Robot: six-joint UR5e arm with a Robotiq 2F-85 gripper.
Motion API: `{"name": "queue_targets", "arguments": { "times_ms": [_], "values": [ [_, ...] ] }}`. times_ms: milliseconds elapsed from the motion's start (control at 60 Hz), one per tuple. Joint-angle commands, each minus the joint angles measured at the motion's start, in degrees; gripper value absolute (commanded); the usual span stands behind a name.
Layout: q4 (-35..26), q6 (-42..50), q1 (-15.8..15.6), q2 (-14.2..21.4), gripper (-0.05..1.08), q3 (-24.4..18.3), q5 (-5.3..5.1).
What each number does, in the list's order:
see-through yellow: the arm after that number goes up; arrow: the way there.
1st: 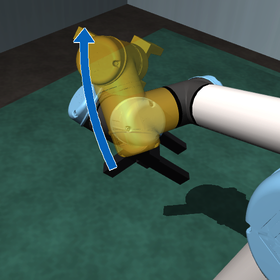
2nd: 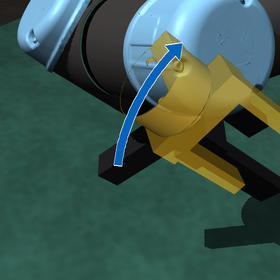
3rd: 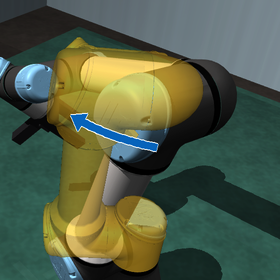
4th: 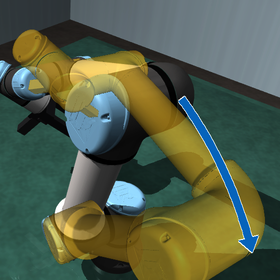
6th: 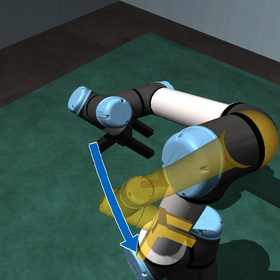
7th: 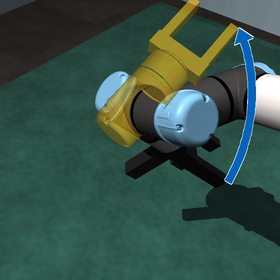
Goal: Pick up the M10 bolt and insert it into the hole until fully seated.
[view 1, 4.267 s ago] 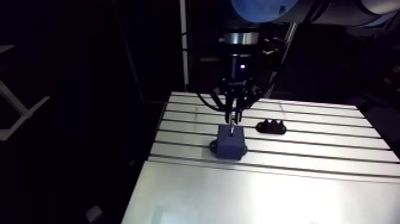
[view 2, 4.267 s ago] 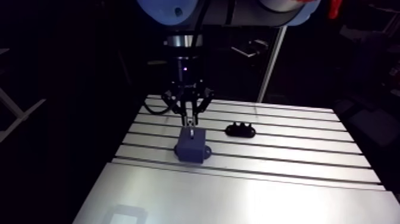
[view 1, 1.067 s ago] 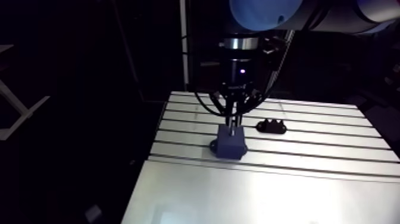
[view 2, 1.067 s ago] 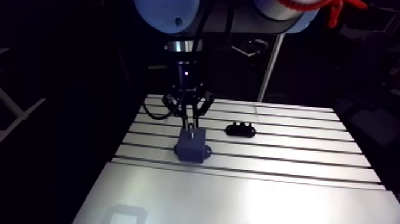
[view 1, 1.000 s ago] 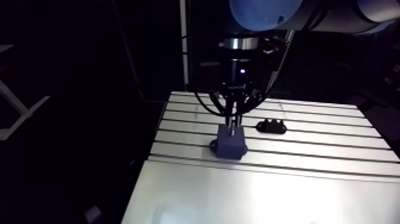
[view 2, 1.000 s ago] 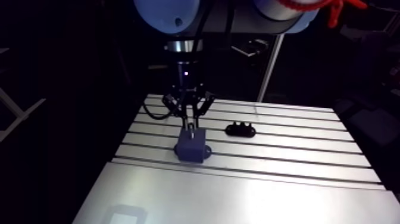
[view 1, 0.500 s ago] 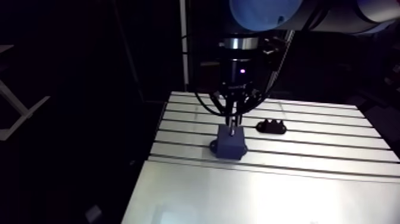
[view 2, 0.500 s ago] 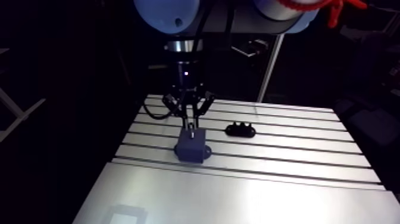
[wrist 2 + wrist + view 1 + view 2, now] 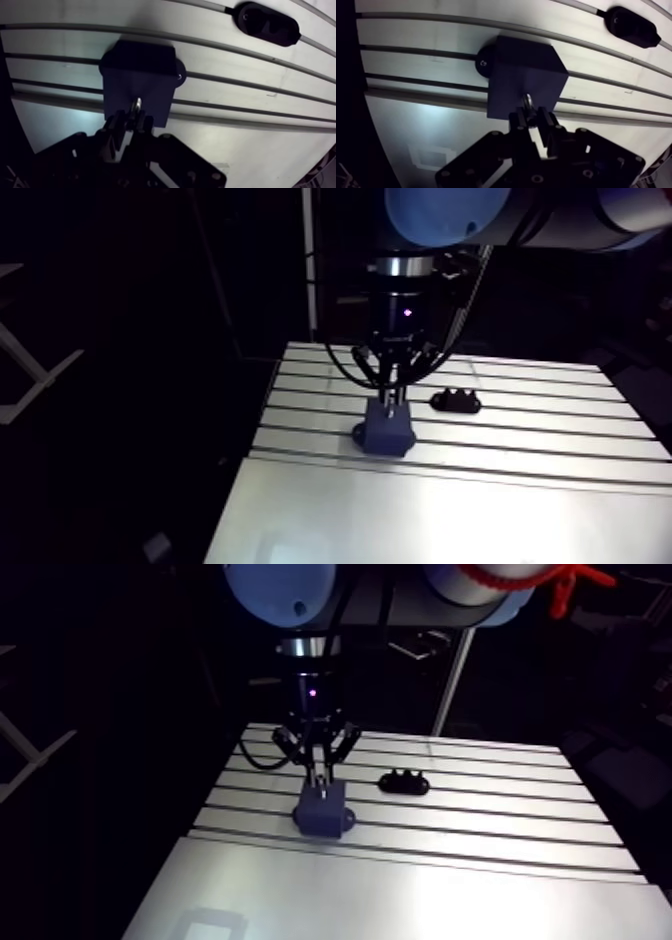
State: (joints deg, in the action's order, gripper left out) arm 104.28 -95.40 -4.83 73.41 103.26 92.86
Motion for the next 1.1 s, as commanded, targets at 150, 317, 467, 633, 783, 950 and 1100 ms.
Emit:
{"name": "queue_targets", "arguments": {
  "times_ms": [150,317,467,633,783,950,1100],
  "values": [
    [0.56,-0.17,0.09,0.44,0.57,0.33,0.00],
    [3.00,-0.68,0.00,1.04,0.00,0.92,-0.09],
    [3.34,-0.94,0.09,1.16,0.00,1.12,-0.26],
    [3.35,-1.06,0.17,1.24,0.00,1.03,-0.28],
    [3.27,-1.06,0.25,1.50,0.00,0.87,-0.18],
    [1.64,-0.97,0.26,2.69,0.00,-0.73,-0.35],
    [-6.40,-0.55,0.61,3.96,0.00,-5.73,-0.35]
  ]
}}
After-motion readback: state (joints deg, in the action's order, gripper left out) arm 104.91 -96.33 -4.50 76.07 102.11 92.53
